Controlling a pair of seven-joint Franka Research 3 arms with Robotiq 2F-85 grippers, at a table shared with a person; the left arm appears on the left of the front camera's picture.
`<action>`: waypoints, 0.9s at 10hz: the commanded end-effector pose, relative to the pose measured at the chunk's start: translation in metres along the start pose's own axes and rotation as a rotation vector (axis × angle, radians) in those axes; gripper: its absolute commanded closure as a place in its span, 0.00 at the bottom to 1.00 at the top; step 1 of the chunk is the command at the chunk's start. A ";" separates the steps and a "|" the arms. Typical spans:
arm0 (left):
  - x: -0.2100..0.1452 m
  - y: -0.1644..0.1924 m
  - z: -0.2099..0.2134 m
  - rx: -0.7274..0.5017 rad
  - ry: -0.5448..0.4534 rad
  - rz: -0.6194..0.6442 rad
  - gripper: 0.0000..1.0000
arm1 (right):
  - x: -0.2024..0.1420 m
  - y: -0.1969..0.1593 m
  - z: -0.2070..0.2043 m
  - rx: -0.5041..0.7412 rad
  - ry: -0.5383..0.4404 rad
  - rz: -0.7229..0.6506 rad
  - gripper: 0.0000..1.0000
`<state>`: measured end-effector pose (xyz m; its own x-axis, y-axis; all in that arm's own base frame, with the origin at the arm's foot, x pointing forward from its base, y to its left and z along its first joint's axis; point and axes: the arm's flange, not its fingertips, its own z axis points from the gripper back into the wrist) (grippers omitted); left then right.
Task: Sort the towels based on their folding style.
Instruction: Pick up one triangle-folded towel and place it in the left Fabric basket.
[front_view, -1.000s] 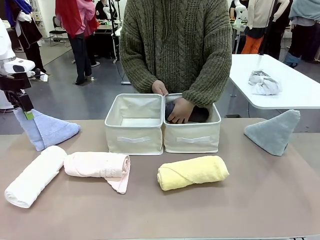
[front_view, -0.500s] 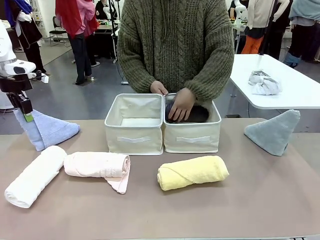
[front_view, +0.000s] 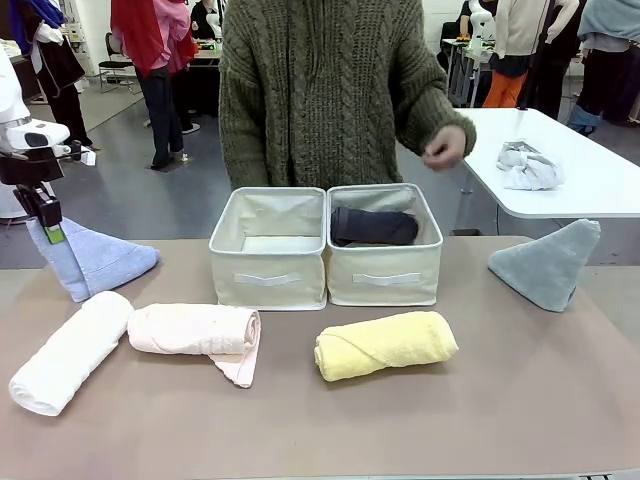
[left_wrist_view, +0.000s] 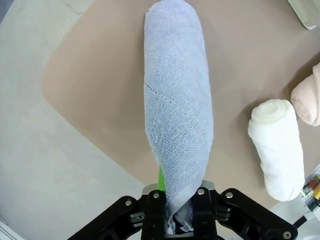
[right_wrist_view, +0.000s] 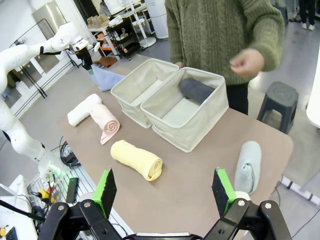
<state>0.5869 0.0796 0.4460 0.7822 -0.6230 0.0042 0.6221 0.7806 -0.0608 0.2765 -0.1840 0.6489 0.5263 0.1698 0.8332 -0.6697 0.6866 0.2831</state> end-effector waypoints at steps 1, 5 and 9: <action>-0.002 0.001 0.015 -0.038 0.023 -0.031 1.00 | 0.001 0.000 -0.001 0.009 0.000 0.002 0.00; -0.034 -0.033 0.139 -0.067 0.083 -0.201 1.00 | 0.001 0.000 -0.001 0.009 0.000 0.002 0.00; -0.069 -0.067 0.224 -0.011 0.037 -0.267 1.00 | 0.001 0.000 -0.001 0.009 0.000 0.002 0.00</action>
<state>0.4949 0.0752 0.6797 0.6137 -0.7895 -0.0086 0.7870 0.6125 -0.0736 0.2766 -0.1840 0.6488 0.5264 0.1699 0.8331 -0.6697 0.6865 0.2832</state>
